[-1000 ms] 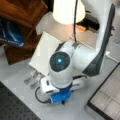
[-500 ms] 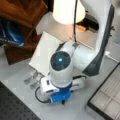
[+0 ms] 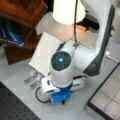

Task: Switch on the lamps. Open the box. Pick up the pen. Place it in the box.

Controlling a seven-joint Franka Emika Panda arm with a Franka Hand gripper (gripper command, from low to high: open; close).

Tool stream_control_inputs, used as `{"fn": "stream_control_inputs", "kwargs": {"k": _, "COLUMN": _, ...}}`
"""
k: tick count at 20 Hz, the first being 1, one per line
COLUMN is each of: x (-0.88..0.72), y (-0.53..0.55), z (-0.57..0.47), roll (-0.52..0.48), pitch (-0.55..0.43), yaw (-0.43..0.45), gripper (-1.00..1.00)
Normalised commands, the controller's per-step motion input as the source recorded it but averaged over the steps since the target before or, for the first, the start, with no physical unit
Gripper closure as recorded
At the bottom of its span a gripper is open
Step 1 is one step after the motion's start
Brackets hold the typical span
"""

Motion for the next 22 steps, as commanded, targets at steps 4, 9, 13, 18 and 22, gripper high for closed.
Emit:
{"fn": "stream_control_inputs", "kwargs": {"k": 4, "x": -0.10, "y": 0.00, "z": -0.16, "roll": -0.148, "pitch": -0.178, "yaw": 0.112, "gripper": 1.00}}
{"fn": "stream_control_inputs", "kwargs": {"k": 9, "x": -0.10, "y": -0.01, "z": -0.16, "roll": -0.161, "pitch": -0.179, "yaw": 0.110, "gripper": 1.00}}
{"fn": "stream_control_inputs", "kwargs": {"k": 13, "x": -0.10, "y": 0.01, "z": -0.15, "roll": -0.163, "pitch": -0.169, "yaw": 0.106, "gripper": 1.00}}
{"fn": "stream_control_inputs", "kwargs": {"k": 18, "x": -0.09, "y": 0.04, "z": -0.13, "roll": -0.178, "pitch": -0.164, "yaw": 0.096, "gripper": 1.00}}
{"fn": "stream_control_inputs", "kwargs": {"k": 22, "x": -0.13, "y": 0.06, "z": -0.05, "roll": -0.209, "pitch": -0.133, "yaw": 0.077, "gripper": 1.00}}
